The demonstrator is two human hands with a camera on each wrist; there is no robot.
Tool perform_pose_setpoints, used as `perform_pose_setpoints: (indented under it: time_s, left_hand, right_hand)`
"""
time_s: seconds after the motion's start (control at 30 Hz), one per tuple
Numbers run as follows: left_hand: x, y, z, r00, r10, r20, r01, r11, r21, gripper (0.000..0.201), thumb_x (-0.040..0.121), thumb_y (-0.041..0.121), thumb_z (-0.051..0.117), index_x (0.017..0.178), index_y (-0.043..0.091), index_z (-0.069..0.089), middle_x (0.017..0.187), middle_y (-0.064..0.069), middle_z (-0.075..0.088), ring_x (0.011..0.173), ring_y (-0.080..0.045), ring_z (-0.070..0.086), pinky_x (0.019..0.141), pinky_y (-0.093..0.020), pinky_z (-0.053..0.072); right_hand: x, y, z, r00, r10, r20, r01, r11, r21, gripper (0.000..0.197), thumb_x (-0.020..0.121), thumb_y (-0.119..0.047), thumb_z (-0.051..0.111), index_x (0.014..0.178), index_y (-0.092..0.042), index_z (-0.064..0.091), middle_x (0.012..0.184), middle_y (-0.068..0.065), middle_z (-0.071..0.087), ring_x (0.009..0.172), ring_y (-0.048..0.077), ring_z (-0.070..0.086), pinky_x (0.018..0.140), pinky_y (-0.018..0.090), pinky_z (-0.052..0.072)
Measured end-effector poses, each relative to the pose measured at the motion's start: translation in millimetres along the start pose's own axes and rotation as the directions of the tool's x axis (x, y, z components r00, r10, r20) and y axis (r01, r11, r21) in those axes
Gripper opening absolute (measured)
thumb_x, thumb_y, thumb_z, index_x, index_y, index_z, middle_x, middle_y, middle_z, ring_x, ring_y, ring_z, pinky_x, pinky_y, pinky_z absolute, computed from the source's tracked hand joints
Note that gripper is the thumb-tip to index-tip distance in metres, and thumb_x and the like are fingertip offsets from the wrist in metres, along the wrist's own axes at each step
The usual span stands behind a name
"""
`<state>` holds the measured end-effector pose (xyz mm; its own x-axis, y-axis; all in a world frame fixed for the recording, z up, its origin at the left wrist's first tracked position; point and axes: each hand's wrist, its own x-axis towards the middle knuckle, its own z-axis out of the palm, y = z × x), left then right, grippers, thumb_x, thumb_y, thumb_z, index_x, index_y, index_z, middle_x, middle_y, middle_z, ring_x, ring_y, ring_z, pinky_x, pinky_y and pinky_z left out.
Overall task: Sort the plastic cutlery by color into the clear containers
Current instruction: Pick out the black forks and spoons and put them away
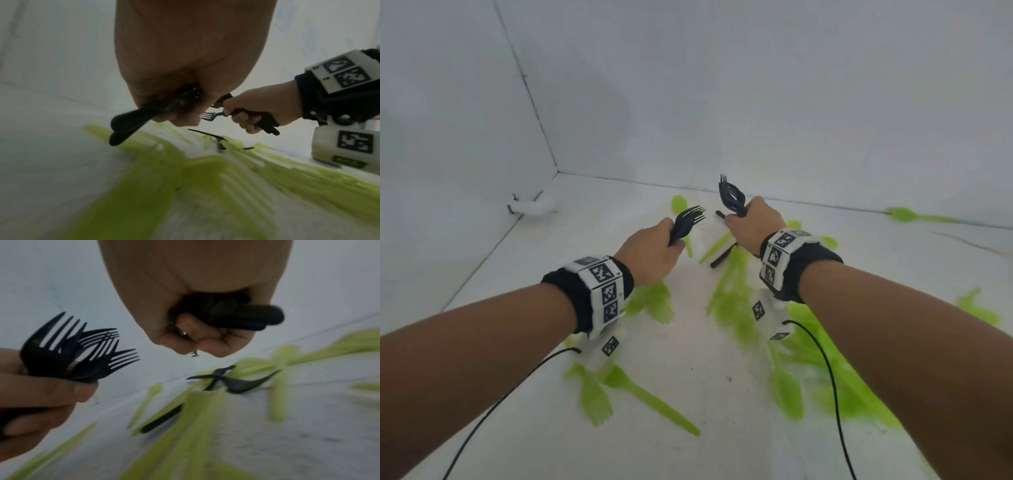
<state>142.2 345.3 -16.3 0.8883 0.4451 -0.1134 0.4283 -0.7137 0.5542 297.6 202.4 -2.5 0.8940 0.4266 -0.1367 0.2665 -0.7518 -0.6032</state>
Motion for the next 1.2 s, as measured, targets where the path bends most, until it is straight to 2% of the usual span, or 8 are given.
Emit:
perform_pose_setpoints:
  time_s: [0.13, 0.33, 0.47, 0.57, 0.73, 0.83, 1.03, 1.2]
  left_hand:
    - [23.2, 39.8, 20.3, 0.979, 0.179, 0.099, -0.189, 0.977, 0.1, 0.011, 0.102, 0.026, 0.047, 0.1, 0.015, 0.049, 0.083, -0.003, 0.061, 0.077, -0.031, 0.061, 0.067, -0.038, 0.047]
    - [52.9, 78.4, 45.0, 0.975, 0.164, 0.152, -0.189, 0.967, 0.169, 0.02, 0.095, 0.03, 0.054, 0.104, 0.014, 0.062, 0.095, -0.008, 0.068, 0.08, -0.029, 0.066, 0.075, -0.039, 0.057]
    - [66.6, 83.7, 51.7, 0.978, 0.078, 0.195, -0.127, 0.959, 0.252, 0.03, 0.101, 0.034, 0.052, 0.083, 0.012, 0.057, 0.086, -0.009, 0.063, 0.086, -0.031, 0.065, 0.07, -0.035, 0.05]
    - [66.2, 86.0, 48.4, 0.974, 0.011, 0.227, -0.063, 0.972, 0.225, 0.037, 0.102, 0.032, 0.055, 0.07, 0.012, 0.049, 0.073, -0.004, 0.052, 0.083, -0.029, 0.058, 0.063, -0.031, 0.039]
    - [57.4, 79.1, 44.7, 0.964, -0.05, 0.261, 0.023, 0.994, 0.107, 0.027, 0.091, 0.026, 0.07, 0.106, 0.004, 0.072, 0.105, -0.014, 0.071, 0.101, -0.029, 0.065, 0.084, -0.035, 0.051]
    - [45.8, 76.6, 43.0, 0.974, -0.023, 0.224, 0.013, 0.999, 0.047, 0.03, 0.099, 0.029, 0.059, 0.109, 0.004, 0.07, 0.111, -0.016, 0.071, 0.107, -0.034, 0.064, 0.093, -0.038, 0.052]
    - [38.3, 53.3, 34.4, 0.976, -0.098, 0.193, 0.076, 0.99, 0.119, 0.017, 0.096, 0.024, 0.056, 0.091, 0.009, 0.061, 0.089, -0.01, 0.063, 0.087, -0.03, 0.061, 0.072, -0.029, 0.042]
    - [37.8, 49.4, 31.2, 0.987, -0.089, 0.136, 0.075, 0.992, 0.105, 0.022, 0.095, 0.03, 0.058, 0.09, 0.01, 0.063, 0.083, -0.008, 0.062, 0.087, -0.03, 0.063, 0.07, -0.031, 0.044]
  right_hand:
    - [-0.9, 47.7, -28.5, 0.995, 0.097, -0.03, -0.093, 0.991, 0.1, 0.035, 0.089, -0.032, 0.06, 0.117, -0.013, 0.051, 0.092, 0.006, 0.075, 0.079, 0.016, 0.064, 0.06, 0.029, 0.042]
    - [-3.9, 84.7, -46.4, 0.985, 0.166, -0.046, -0.152, 0.964, 0.219, 0.025, 0.092, -0.021, 0.055, 0.112, -0.008, 0.056, 0.084, 0.001, 0.075, 0.061, 0.019, 0.069, 0.045, 0.022, 0.049]
    - [0.8, 89.8, -44.7, 0.988, 0.146, -0.057, -0.134, 0.975, 0.175, 0.027, 0.093, -0.023, 0.051, 0.115, -0.008, 0.054, 0.1, 0.009, 0.065, 0.087, 0.033, 0.066, 0.079, 0.042, 0.059]
    - [5.2, 85.8, -39.9, 0.993, 0.109, -0.04, -0.104, 0.989, 0.103, 0.018, 0.095, -0.023, 0.053, 0.109, -0.012, 0.057, 0.093, 0.008, 0.06, 0.085, 0.031, 0.06, 0.074, 0.036, 0.051]
    - [12.0, 62.5, -25.5, 0.998, 0.018, 0.068, -0.012, 0.995, -0.097, 0.015, 0.089, -0.026, 0.063, 0.081, -0.013, 0.06, 0.073, 0.004, 0.059, 0.074, 0.028, 0.059, 0.057, 0.028, 0.038]
    - [13.9, 50.3, -13.8, 0.99, -0.003, 0.14, 0.034, 0.976, -0.216, 0.014, 0.091, -0.024, 0.064, 0.087, -0.01, 0.064, 0.074, 0.004, 0.059, 0.075, 0.027, 0.059, 0.062, 0.028, 0.042]
    - [18.6, 45.7, -10.7, 0.973, -0.111, 0.203, 0.176, 0.924, -0.339, 0.026, 0.098, -0.029, 0.058, 0.114, -0.011, 0.069, 0.107, 0.011, 0.07, 0.099, 0.032, 0.067, 0.072, 0.029, 0.045]
    - [16.1, 48.5, -22.2, 0.985, -0.099, 0.144, 0.142, 0.932, -0.334, 0.021, 0.091, -0.024, 0.06, 0.108, -0.014, 0.067, 0.095, 0.008, 0.065, 0.086, 0.031, 0.059, 0.069, 0.029, 0.043]
